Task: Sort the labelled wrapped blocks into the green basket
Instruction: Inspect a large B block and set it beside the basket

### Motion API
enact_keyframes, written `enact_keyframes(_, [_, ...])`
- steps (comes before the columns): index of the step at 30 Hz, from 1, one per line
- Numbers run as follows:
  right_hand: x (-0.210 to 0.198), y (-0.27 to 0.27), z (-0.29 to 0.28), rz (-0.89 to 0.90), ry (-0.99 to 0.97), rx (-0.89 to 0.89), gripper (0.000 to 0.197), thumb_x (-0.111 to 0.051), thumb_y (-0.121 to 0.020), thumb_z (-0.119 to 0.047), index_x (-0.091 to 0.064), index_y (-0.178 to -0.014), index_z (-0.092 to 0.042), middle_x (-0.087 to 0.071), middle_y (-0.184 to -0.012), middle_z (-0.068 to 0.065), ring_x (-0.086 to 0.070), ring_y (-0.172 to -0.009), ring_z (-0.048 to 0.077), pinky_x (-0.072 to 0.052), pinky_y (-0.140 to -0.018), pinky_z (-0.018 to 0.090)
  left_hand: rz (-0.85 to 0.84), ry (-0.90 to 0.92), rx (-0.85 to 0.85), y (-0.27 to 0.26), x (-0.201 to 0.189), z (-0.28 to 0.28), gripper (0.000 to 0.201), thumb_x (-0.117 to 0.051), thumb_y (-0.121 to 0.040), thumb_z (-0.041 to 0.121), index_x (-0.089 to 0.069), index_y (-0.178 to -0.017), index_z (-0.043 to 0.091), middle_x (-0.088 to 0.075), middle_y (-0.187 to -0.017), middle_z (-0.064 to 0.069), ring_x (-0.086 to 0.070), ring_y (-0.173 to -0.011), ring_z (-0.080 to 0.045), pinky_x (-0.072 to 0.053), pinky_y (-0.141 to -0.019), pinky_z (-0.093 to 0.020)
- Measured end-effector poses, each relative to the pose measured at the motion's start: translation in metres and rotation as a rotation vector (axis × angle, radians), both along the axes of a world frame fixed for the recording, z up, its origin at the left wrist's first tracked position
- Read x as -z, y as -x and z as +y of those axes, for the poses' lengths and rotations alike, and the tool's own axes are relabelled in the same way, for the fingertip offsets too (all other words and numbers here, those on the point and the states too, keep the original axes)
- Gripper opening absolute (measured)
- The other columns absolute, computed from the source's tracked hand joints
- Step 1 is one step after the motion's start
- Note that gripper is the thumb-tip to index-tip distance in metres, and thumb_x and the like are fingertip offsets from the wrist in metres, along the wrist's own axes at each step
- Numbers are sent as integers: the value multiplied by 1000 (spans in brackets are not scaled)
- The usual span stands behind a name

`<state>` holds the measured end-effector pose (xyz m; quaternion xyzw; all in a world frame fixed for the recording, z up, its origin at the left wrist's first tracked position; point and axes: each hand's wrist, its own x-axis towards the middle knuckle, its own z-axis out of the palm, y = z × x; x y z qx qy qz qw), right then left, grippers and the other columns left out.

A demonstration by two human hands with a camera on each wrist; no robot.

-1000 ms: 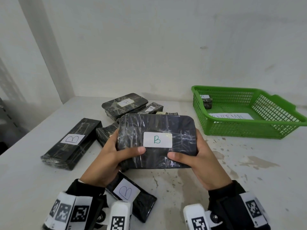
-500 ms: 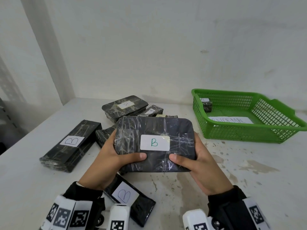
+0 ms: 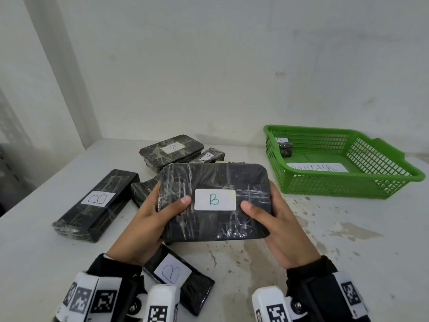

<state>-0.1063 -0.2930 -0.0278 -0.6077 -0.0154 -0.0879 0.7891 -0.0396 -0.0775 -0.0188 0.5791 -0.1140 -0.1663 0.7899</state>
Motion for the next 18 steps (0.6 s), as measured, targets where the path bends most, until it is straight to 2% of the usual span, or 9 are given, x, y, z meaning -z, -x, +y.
enact_keyframes(2, [0,-1,2,10,-38,-6,49,-66,-86,-26,-50,-133,-25,-67,-127,2,-63,-118,20,-53,-97,40,0,-7,7,-1,1,2,71,-82,-71,11,-52,-135,18,-72,-116,-7,-71,-103,-23,-60,-79,-33])
enact_keyframes(3, [0,-1,3,7,-27,17,48,-64,-86,-27,-51,-131,-24,-67,-126,1,-64,-117,19,-54,-94,38,-3,-2,18,-1,1,3,74,-83,-66,15,-53,-134,16,-72,-117,-10,-70,-104,-26,-60,-80,-35])
enact_keyframes(6, [3,-2,5,-7,17,83,44,-61,-85,-19,-50,-128,-19,-70,-119,3,-68,-109,19,-57,-86,32,12,29,54,3,-2,0,86,-86,-59,44,-55,-133,12,-69,-122,-13,-67,-111,-29,-58,-87,-39])
enact_keyframes(7, [4,-3,4,-1,14,86,43,-62,-84,-18,-50,-126,-17,-71,-116,3,-69,-106,20,-57,-84,31,25,32,41,4,-2,-1,80,-83,-67,50,-56,-132,12,-69,-122,-13,-67,-111,-29,-58,-89,-40])
enact_keyframes(9, [4,-2,4,23,-1,68,42,-63,-82,-16,-50,-122,-13,-73,-111,4,-70,-100,19,-58,-80,30,53,13,-30,2,-1,-3,62,-71,-80,47,-58,-131,14,-70,-120,-12,-69,-108,-29,-55,-93,-45])
enact_keyframes(11, [3,-3,4,53,-18,49,45,-65,-79,-18,-49,-120,-10,-75,-104,3,-72,-93,17,-58,-75,29,70,-26,-84,-1,1,-5,60,-67,-76,42,-59,-129,16,-72,-116,-11,-70,-104,-28,-54,-93,-46])
enact_keyframes(14, [1,-3,5,86,-61,59,54,-68,-76,-31,-49,-122,-11,-74,-107,3,-71,-99,20,-58,-84,37,58,-47,-93,-1,3,-7,60,-67,-73,40,-60,-128,17,-74,-112,-8,-71,-102,-25,-58,-82,-39])
enact_keyframes(16, [2,-4,7,93,-51,120,55,-67,-76,-41,-50,-118,-11,-72,-110,6,-70,-103,21,-55,-92,43,75,-42,-98,1,2,-8,64,-71,-71,42,-60,-129,16,-74,-112,-8,-71,-102,-25,-56,-86,-40])
enact_keyframes(18, [3,-4,10,82,37,217,53,-65,-77,-47,-49,-109,-8,-68,-104,11,-68,-97,21,-55,-92,49,86,-64,-45,4,0,-8,61,-76,-75,43,-62,-127,15,-73,-114,-9,-70,-104,-27,-53,-91,-42])
